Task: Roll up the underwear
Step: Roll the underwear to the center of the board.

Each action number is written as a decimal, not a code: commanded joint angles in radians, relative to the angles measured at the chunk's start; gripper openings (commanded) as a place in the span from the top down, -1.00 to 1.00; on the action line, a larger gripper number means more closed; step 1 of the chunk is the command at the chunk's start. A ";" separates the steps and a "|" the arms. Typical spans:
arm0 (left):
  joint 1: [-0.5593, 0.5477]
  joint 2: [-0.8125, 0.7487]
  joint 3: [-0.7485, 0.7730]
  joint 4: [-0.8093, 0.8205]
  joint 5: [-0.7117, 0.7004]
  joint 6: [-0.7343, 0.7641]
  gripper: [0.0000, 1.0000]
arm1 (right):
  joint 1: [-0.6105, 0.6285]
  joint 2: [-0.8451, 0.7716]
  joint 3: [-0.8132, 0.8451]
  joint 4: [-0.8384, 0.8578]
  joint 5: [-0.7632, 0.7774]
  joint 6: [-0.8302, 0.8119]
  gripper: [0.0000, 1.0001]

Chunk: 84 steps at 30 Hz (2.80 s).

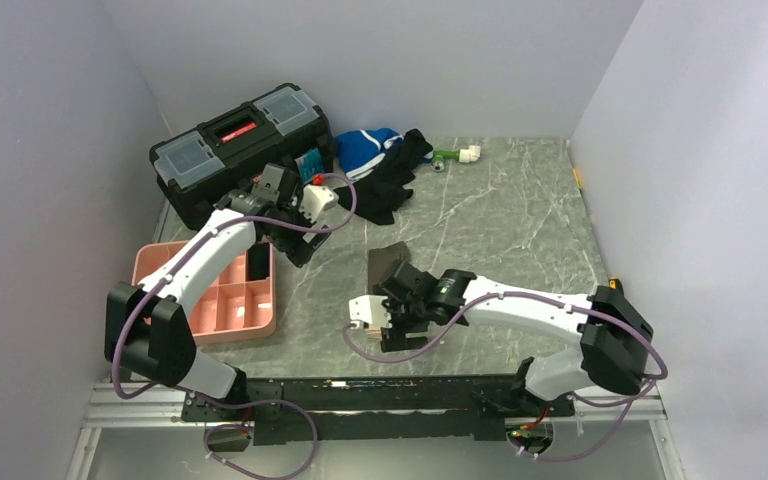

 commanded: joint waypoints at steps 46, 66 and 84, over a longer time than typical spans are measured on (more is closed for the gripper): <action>0.019 0.013 0.015 -0.019 0.100 0.027 -0.99 | 0.152 0.233 0.008 0.117 0.201 0.007 0.37; 0.146 -0.275 -0.208 0.123 0.256 0.054 -0.99 | -0.270 0.360 0.298 -0.236 -0.556 -0.108 0.61; -0.158 -0.534 -0.532 0.337 0.365 0.237 -0.99 | -0.451 0.838 0.792 -0.774 -0.890 -0.362 0.57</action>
